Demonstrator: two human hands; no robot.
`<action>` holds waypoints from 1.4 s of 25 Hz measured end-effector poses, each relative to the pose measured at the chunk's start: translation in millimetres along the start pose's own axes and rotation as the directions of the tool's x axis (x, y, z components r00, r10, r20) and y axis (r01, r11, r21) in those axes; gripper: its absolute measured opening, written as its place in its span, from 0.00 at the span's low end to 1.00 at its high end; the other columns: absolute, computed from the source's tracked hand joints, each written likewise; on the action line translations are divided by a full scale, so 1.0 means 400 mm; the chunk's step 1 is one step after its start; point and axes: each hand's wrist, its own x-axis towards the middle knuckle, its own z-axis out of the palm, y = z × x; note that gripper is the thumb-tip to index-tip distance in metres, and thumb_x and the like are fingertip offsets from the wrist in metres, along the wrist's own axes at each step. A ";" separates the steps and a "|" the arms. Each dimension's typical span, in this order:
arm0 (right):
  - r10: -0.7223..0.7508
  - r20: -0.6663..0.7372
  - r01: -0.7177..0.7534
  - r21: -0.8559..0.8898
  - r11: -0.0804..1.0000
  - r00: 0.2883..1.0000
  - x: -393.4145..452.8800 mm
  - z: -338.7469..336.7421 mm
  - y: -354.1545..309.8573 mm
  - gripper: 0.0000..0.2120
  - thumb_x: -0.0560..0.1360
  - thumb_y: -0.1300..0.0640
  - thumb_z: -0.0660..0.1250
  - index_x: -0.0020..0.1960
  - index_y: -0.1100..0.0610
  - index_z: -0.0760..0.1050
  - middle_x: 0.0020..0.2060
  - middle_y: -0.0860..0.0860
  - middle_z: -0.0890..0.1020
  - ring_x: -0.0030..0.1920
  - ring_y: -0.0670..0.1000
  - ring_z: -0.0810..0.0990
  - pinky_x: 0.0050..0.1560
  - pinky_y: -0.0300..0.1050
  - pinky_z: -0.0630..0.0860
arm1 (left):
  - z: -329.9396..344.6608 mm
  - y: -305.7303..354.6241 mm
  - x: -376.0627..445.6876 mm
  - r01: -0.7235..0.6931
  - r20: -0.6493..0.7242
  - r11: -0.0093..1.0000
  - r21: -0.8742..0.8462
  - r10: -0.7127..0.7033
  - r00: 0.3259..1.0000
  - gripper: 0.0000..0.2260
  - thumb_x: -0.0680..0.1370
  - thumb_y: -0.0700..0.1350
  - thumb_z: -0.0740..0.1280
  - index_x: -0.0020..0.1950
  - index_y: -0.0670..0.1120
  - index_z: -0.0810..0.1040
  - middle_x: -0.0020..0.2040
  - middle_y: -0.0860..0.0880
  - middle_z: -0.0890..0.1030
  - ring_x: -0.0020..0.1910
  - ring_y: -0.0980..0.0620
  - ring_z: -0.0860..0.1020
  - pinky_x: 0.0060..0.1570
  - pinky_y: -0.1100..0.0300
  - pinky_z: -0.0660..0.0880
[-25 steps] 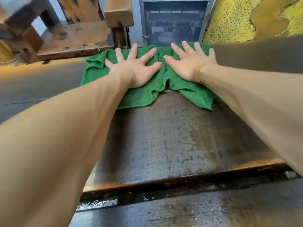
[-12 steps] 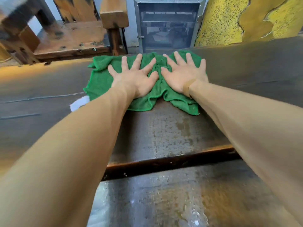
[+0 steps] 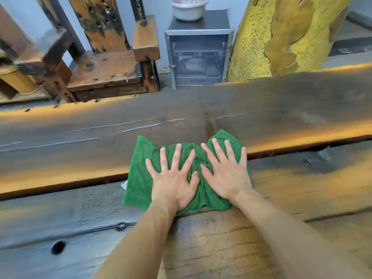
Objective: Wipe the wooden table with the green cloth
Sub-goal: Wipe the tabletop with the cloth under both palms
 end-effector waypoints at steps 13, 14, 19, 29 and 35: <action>-0.095 -0.048 0.096 0.008 0.995 0.994 -0.777 0.129 -0.025 0.32 0.80 0.34 0.50 0.81 0.44 0.56 0.81 0.51 0.58 0.80 0.61 0.54 0.74 0.71 0.48 | 0.093 0.142 -0.793 -0.010 -0.023 1.000 -0.019 0.009 1.000 0.30 0.78 0.61 0.56 0.79 0.54 0.65 0.81 0.44 0.61 0.77 0.32 0.61 0.66 0.22 0.58; -0.100 -0.050 0.101 0.013 0.995 0.994 -0.824 0.136 -0.030 0.32 0.80 0.34 0.51 0.81 0.44 0.55 0.81 0.51 0.57 0.80 0.61 0.54 0.74 0.71 0.47 | 0.096 0.155 -0.845 -0.006 -0.016 1.000 -0.030 0.006 1.000 0.30 0.77 0.61 0.56 0.79 0.54 0.66 0.81 0.44 0.61 0.77 0.32 0.61 0.66 0.22 0.58; -0.116 -0.045 0.117 0.015 0.993 0.992 -1.051 0.165 -0.045 0.33 0.79 0.35 0.52 0.82 0.43 0.55 0.81 0.51 0.56 0.81 0.60 0.53 0.75 0.69 0.47 | 0.112 0.191 -1.075 -0.003 0.058 0.999 -0.052 0.006 0.998 0.31 0.77 0.62 0.57 0.79 0.53 0.66 0.81 0.44 0.61 0.78 0.32 0.61 0.67 0.22 0.58; -0.078 0.002 0.078 0.033 0.996 0.997 -1.559 0.223 -0.073 0.33 0.80 0.33 0.50 0.82 0.44 0.54 0.82 0.51 0.56 0.81 0.60 0.52 0.75 0.69 0.51 | 0.163 0.251 -1.556 0.007 0.078 0.997 -0.077 -0.001 0.997 0.32 0.75 0.63 0.60 0.78 0.53 0.67 0.81 0.44 0.61 0.78 0.33 0.59 0.68 0.23 0.58; -0.012 0.081 0.007 0.058 0.998 0.997 -1.747 0.224 -0.040 0.33 0.79 0.30 0.50 0.80 0.41 0.59 0.80 0.48 0.60 0.79 0.59 0.58 0.74 0.69 0.54 | 0.187 0.313 -1.722 0.024 0.120 0.993 -0.115 -0.011 0.993 0.31 0.71 0.63 0.63 0.74 0.58 0.73 0.80 0.45 0.64 0.76 0.33 0.64 0.67 0.23 0.59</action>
